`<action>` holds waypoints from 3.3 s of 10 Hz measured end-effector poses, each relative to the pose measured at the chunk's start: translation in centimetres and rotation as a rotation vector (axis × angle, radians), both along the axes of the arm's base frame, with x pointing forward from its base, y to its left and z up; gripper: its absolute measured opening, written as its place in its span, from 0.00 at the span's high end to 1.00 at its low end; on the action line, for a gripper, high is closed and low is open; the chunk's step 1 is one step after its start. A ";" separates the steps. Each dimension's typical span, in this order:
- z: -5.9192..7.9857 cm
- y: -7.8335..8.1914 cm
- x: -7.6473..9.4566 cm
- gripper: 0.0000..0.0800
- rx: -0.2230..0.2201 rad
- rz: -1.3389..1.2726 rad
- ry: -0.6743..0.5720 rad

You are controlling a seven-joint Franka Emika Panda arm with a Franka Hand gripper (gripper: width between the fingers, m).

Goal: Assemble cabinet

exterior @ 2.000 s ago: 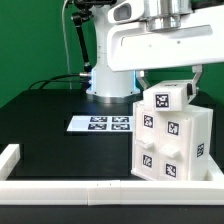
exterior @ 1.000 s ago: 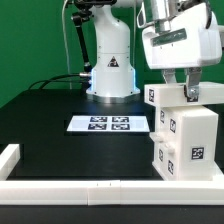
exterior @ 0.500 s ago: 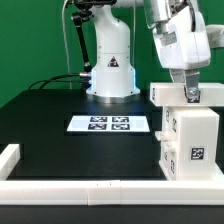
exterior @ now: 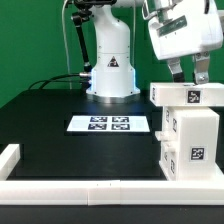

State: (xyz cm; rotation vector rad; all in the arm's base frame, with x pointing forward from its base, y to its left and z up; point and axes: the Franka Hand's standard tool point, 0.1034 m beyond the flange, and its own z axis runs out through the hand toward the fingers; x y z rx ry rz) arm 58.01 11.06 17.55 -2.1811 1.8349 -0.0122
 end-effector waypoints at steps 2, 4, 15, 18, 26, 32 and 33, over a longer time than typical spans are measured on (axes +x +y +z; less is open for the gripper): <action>0.0 0.1 0.0 0.00 0.002 0.017 -0.006; 0.1 0.1 0.0 0.00 -0.001 0.034 -0.010; 0.4 1.3 -0.7 0.00 -0.255 1.303 -0.162; 0.3 1.7 -0.6 0.00 -0.344 1.708 -0.194; -0.1 1.1 -0.1 0.00 -0.439 2.477 -0.295; -1.6 0.6 -0.3 0.00 -0.425 2.835 -0.332; -1.9 0.5 -0.2 0.00 -0.432 2.933 -0.335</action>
Offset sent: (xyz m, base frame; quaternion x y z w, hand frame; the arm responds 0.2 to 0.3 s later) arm 0.0000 0.0000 0.0000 0.0000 0.0000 0.0000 1.0000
